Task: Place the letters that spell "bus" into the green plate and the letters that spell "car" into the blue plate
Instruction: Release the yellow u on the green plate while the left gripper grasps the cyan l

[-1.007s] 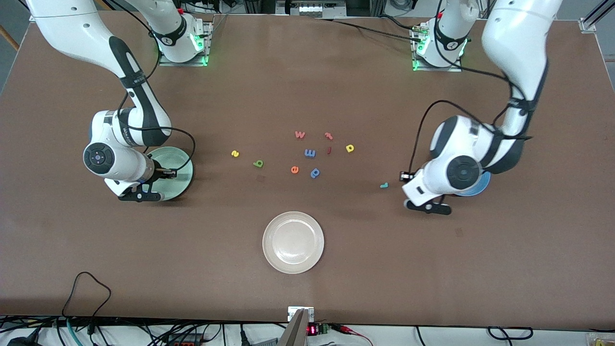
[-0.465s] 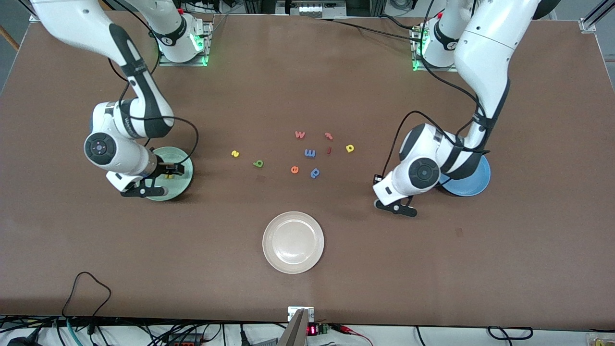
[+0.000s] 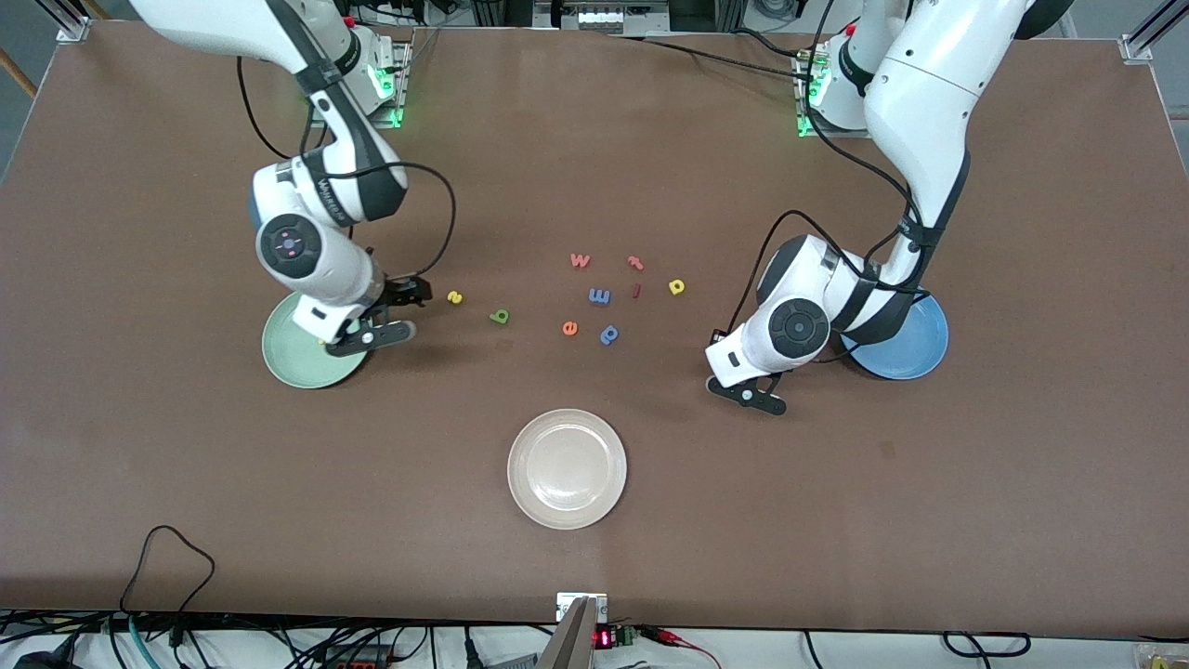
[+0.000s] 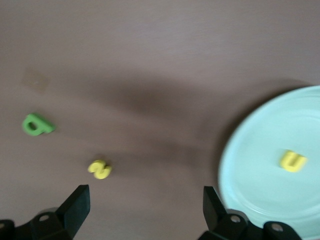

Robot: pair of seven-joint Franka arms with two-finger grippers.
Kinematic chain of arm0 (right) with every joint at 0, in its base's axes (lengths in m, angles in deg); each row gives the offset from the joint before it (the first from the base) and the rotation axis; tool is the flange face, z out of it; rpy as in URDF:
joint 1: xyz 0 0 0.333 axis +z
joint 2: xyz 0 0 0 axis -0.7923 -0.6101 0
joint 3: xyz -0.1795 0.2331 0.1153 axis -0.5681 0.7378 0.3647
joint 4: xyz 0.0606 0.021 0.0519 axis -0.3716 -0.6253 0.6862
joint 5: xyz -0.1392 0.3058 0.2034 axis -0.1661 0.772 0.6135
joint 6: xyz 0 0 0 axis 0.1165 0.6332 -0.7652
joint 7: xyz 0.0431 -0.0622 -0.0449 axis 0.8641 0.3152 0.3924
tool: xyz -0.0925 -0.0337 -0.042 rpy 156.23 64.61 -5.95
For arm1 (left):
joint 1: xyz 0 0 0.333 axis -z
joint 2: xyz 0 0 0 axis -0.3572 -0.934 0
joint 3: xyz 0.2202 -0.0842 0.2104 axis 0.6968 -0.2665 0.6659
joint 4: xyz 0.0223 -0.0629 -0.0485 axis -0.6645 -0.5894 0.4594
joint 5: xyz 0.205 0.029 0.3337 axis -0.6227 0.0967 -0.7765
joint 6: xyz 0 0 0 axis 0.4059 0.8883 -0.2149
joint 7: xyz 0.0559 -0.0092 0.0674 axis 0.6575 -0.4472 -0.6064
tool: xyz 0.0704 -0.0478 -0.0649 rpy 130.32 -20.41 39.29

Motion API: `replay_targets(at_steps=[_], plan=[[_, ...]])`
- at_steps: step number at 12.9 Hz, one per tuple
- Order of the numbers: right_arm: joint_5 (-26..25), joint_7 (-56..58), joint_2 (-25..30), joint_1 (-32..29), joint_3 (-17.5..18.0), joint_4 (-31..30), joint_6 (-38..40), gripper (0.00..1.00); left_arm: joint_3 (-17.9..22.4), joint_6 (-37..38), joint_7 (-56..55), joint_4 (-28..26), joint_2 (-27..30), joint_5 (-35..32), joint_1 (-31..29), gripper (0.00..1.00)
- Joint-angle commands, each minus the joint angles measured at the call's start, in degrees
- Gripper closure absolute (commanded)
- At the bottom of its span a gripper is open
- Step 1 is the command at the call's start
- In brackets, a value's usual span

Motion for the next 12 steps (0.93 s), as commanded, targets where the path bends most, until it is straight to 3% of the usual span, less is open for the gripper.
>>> replay_targets(at_steps=[1, 7, 12], plan=[[-0.90, 0.16, 0.27, 0.76, 0.58, -3.67, -3.78, 0.00, 0.35, -0.25, 2.19, 1.03, -1.26, -1.76, 0.49, 0.41], [-0.72, -6.23, -2.19, 3.04, 0.49, -7.90, -11.34, 0.00, 0.26, -3.50, 3.51, -0.99, -1.79, -1.67, 0.32, 0.43], [-1.94, -8.37, -3.87, 4.80, 0.49, -7.81, -12.84, 0.01, 0.35, -3.33, 3.69, -0.99, -1.79, -1.67, -0.12, 0.67]])
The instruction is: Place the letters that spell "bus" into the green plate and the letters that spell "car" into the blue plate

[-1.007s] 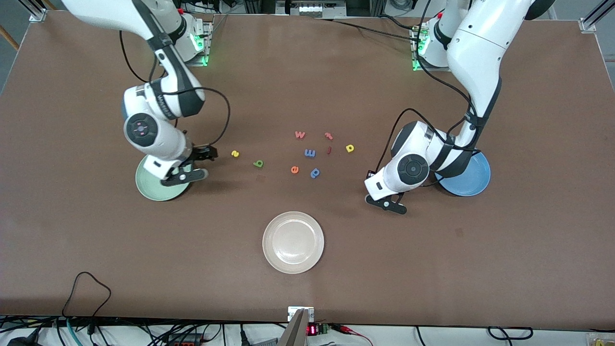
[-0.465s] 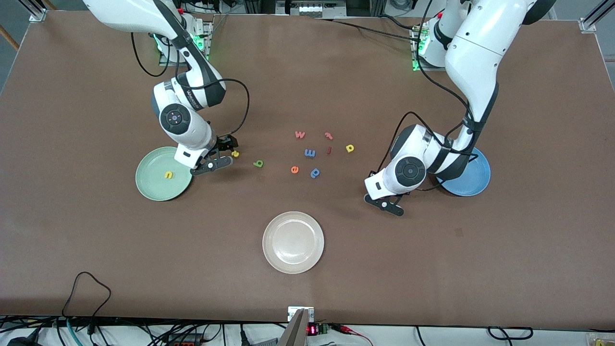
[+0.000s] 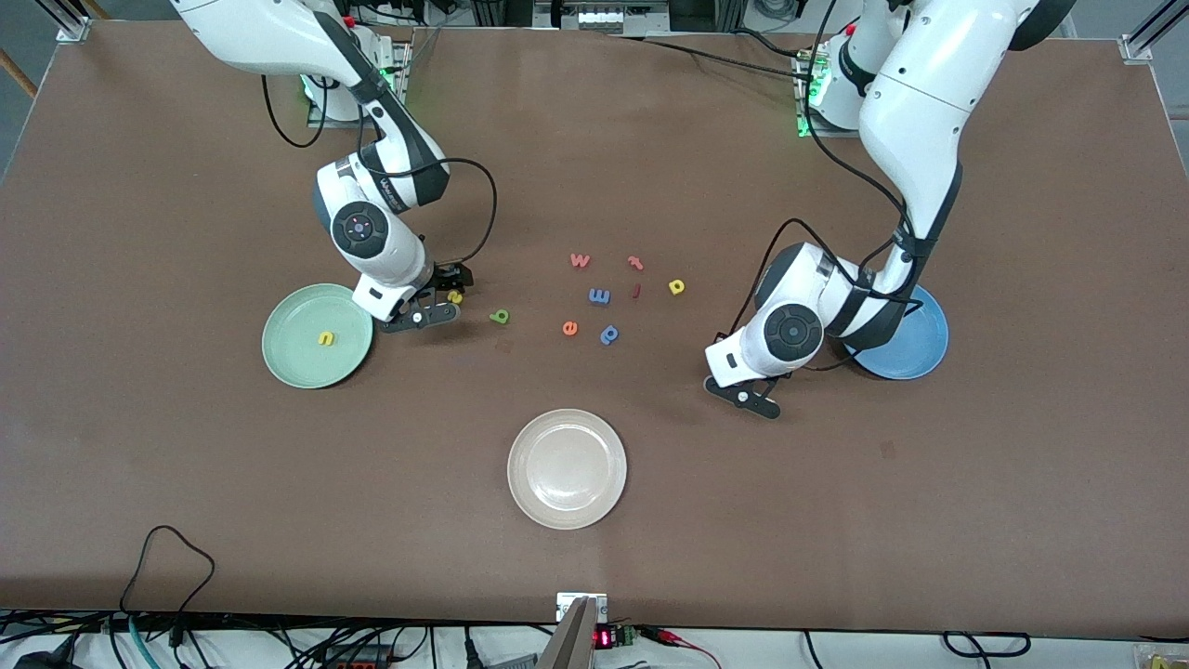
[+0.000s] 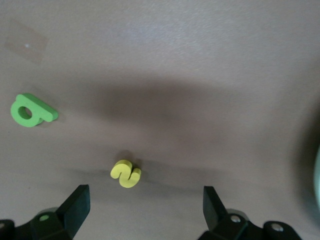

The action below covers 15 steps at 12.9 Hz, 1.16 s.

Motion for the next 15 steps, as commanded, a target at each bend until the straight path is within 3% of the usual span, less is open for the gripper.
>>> replay_targets(at_steps=[1, 4, 7, 8, 11, 15], plan=[[-4.22, 0.67, -0.31, 0.97, 0.00, -0.35, -1.78, 0.02, 0.07, -0.76, 1.07, -0.66, 0.08, -0.41, 0.03, 0.73], [-8.90, 4.00, -0.58, 1.93, 0.09, -0.43, -1.88, 0.02, -0.02, -0.76, 1.07, -0.66, -0.01, -0.41, 0.03, 0.87], [-9.08, 6.31, -1.28, 3.24, 0.00, -0.43, -2.40, 0.04, -0.02, -0.15, 1.16, -0.57, 0.69, -0.41, -0.49, 0.99], [-9.08, 6.40, -1.28, 3.43, 0.09, -0.52, -2.40, 0.09, 0.07, 0.47, 1.59, -0.57, 2.26, -0.41, -1.45, 1.00], [-9.26, 6.40, -1.72, 3.69, 0.09, -0.52, -2.49, 0.27, 0.07, 6.17, 7.02, -0.30, 6.74, -0.32, -8.73, 1.00], [-9.70, 6.40, -2.16, 3.95, 0.00, -0.52, -2.84, 0.34, -0.28, 13.21, 17.75, -3.88, 12.63, -0.06, -20.95, 1.00]])
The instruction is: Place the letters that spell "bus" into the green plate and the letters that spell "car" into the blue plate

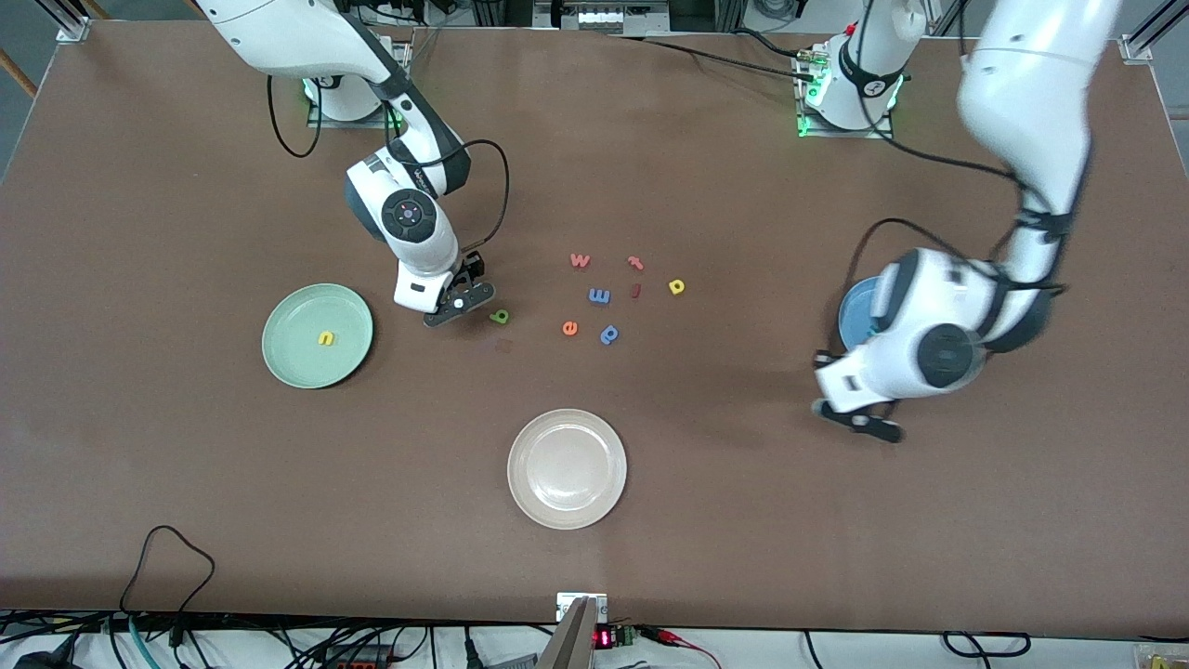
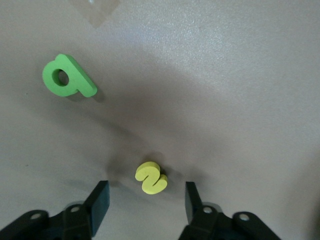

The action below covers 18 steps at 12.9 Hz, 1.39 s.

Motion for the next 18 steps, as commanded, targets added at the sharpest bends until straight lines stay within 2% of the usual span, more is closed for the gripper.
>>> replay_targets(at_steps=[1, 5, 6, 7, 8, 9, 10, 12, 13, 14, 16, 18], plan=[[-1.01, 0.59, -0.20, 0.25, -0.13, -0.49, -1.17, 0.34, -1.10, 0.84, 4.46, -7.99, 5.56, 0.00, -6.25, 1.00], [-2.94, 0.59, -0.64, 0.24, -0.13, -0.40, -2.58, 0.40, -1.28, -7.15, 4.73, -19.25, 8.91, 0.00, -10.75, 1.00], [-2.94, 0.59, -0.64, 0.24, -0.13, -0.32, -2.58, 0.41, -1.28, -8.21, 4.73, -20.67, 9.09, 0.00, -11.10, 0.98], [-2.94, 0.59, -0.64, 0.24, -0.13, -0.31, -2.58, 0.41, -1.19, -8.57, 4.73, -20.95, 8.57, 0.00, -11.54, 0.88], [-2.94, 0.59, -0.64, 0.24, -0.13, -0.23, -2.58, 0.41, -1.19, -8.57, 4.21, -20.95, 7.95, 0.00, -11.54, 0.67], [-2.85, 0.59, -0.64, 0.24, -0.13, -0.23, -2.58, 0.41, -1.28, -8.57, 3.85, -20.86, 7.60, 0.00, -11.46, 0.38], [-2.94, 0.59, -0.64, 0.24, -0.13, -0.23, -2.58, 0.43, -1.37, -8.05, 3.76, -20.34, 7.68, 0.00, -11.19, 0.27], [-2.94, 0.59, -0.64, 0.33, -0.13, -0.05, -2.75, 0.43, -3.12, -7.52, 3.85, -19.90, 8.47, 0.09, -11.10, 0.22], [-2.94, 0.59, -0.64, 0.33, -0.13, -0.05, -3.01, 0.43, -3.30, -7.52, 3.94, -19.37, 8.65, 0.09, -11.02, 0.23], [-2.94, 0.59, -0.73, 0.33, -0.13, -0.05, -3.36, 0.43, -3.91, -6.82, 3.94, -18.58, 8.74, 0.18, -10.67, 0.29], [-2.94, 0.59, -0.82, 0.33, -0.13, 0.04, -3.54, 0.43, -8.99, -4.01, 1.58, -16.65, 8.12, 3.32, -10.75, 0.38], [-3.55, 0.59, -0.82, 0.25, -0.13, 0.21, -3.54, 0.48, -14.18, -4.18, -5.69, -16.64, 7.08, 6.32, -9.44, 0.39]])
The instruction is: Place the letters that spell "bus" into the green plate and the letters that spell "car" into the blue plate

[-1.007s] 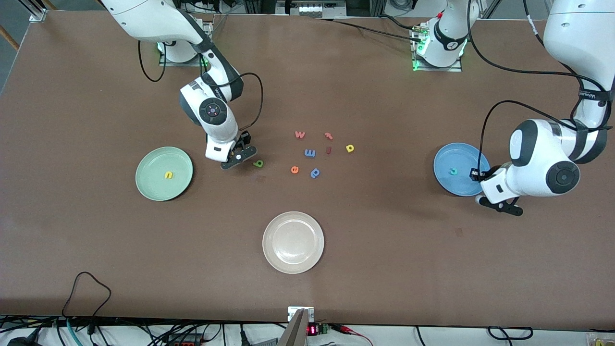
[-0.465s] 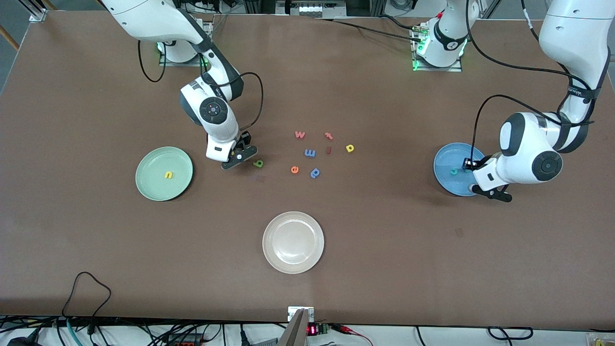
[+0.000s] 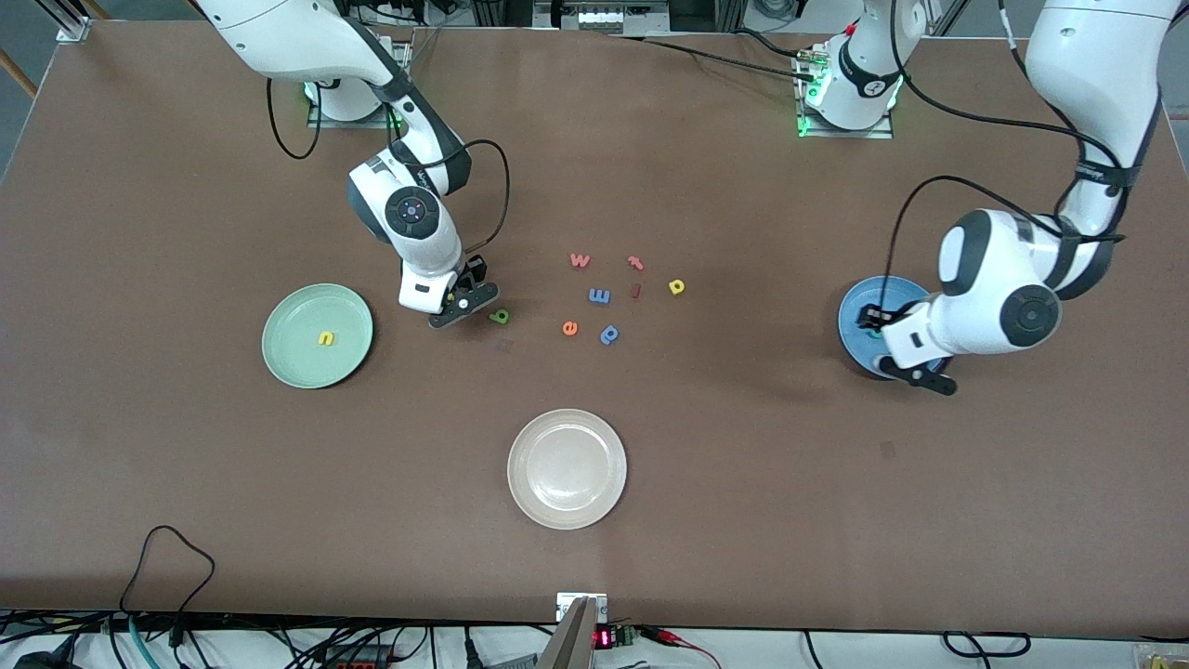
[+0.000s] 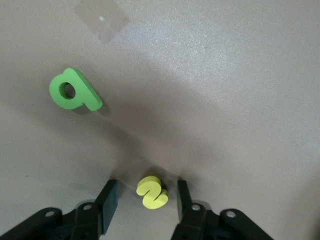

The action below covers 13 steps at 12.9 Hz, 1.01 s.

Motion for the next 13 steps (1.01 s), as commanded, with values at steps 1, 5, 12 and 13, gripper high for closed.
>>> replay_targets(at_steps=[1, 5, 12, 13], plan=[[-1.93, 0.42, -0.27, 0.12, -0.15, 0.23, -0.67, 0.49, -6.30, 0.98, -9.94, 0.45, -0.68, 2.03, 1.26, 0.39], [-2.03, 0.42, -0.71, 0.03, -0.32, 0.14, -0.67, 0.62, -11.51, 0.80, -31.11, 0.45, -2.09, 2.47, 7.74, 0.44], [-1.76, 0.33, -0.54, -0.41, -0.59, 0.23, -0.14, 0.95, -11.42, -11.24, -55.06, -0.25, -7.45, 3.18, 16.81, 0.44], [-1.76, 0.68, 0.16, -0.67, -1.11, 0.49, -0.14, 0.97, -11.42, -11.68, -56.20, -0.25, -7.89, 3.18, 16.99, 0.45]])
